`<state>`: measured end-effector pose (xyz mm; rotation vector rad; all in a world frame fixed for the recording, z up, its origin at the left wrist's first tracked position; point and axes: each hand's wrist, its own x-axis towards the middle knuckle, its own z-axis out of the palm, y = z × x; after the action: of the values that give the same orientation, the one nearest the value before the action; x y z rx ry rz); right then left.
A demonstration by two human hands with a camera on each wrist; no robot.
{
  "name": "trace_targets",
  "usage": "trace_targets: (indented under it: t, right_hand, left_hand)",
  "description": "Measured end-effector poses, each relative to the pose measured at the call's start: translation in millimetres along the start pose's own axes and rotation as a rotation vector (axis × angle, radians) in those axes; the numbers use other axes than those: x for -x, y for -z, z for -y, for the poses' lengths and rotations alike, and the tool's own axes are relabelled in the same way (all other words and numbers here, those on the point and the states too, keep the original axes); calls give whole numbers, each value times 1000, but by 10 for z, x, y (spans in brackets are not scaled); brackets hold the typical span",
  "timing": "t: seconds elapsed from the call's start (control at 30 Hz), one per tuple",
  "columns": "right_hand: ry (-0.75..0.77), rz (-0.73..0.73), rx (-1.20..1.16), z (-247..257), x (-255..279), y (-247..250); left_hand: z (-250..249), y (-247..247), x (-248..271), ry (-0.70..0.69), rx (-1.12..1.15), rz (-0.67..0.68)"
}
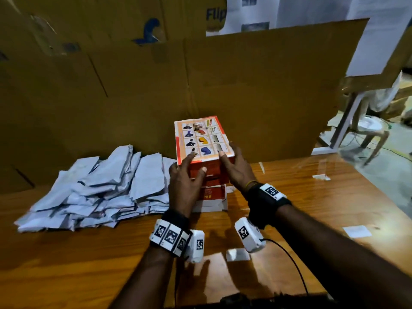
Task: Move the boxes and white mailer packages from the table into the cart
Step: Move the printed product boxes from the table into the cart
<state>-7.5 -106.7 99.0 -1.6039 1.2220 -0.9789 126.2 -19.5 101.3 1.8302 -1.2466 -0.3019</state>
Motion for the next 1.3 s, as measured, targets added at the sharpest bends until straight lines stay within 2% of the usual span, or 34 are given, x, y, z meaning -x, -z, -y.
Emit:
trace_targets:
  t: [0.17,0.3,0.43,0.6,0.7,0.8,0.93,1.0,1.13,1.2,1.3]
  right_hand:
    - [-88,-135,-298,6,-32,98]
    - [-58,-139,-404,-27,54,395]
    - [-40,-130,-431,-141,201,812]
    - [-93,-97,-402,-293,363,1388]
    - [-120,-99,-379,-367,479,1717]
    - [-146,-111,-369,-442,623,2023]
    - [-179,-132,-351,-604,852,2385]
    - [-205,-208,-335,-743,1025,2571]
    - [-263,-499,-244,-1157,1357,2933]
    - [-278,-629,-95,-1307,1545,3140]
    - [-334,-712,141,-1453,1859,3510]
  left_hand:
    - [-24,-154,206,-22,45,20]
    - [-27,-179,234,-71,172,56]
    - [-92,-155,116,-103,272,49]
    - [-150,-185,-146,-166,238,5]
    - [-303,-280,-224,-165,370,123]
    - [-406,-420,-242,-85,619,355]
    - [-475,-650,-246,-17,691,619]
    - [-611,-862,-120,-19,687,704]
    - [-852,-1503,328,7,724,807]
    - [-966,-1845,599,35,734,849]
    - [-1200,-2261,985,127,797,907]
